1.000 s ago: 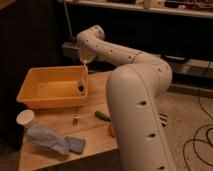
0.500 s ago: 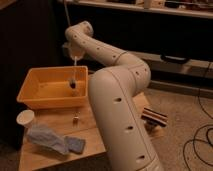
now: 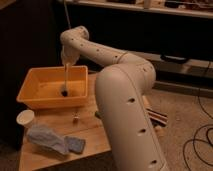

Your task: Wipe red bowl with brush

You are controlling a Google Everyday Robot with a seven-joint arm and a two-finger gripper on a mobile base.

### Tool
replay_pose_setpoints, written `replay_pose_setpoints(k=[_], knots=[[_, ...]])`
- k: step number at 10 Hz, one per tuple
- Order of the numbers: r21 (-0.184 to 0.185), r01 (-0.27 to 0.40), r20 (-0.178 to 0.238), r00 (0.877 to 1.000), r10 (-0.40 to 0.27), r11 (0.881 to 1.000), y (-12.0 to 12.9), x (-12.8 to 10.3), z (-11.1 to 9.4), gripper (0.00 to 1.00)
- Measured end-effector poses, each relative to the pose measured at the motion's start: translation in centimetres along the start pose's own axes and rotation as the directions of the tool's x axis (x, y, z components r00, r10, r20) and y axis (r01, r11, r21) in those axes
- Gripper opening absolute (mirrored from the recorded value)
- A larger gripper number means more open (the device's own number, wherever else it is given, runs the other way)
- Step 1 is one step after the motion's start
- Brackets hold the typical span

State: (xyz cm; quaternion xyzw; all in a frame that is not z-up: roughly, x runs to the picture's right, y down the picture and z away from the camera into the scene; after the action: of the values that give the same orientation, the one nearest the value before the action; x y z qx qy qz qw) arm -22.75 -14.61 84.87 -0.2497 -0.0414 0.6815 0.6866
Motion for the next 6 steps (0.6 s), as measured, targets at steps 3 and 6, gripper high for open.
replay_pose_setpoints(k=[3,6], knots=[[-0.009,-0.002,-0.02,1.0,0.002,1.0,-1.4,2.8,-0.6,0.0],[0.015,-0.054,-0.004,0.999,0.054,0.998,-5.4,2.0,-1.1,0.0]])
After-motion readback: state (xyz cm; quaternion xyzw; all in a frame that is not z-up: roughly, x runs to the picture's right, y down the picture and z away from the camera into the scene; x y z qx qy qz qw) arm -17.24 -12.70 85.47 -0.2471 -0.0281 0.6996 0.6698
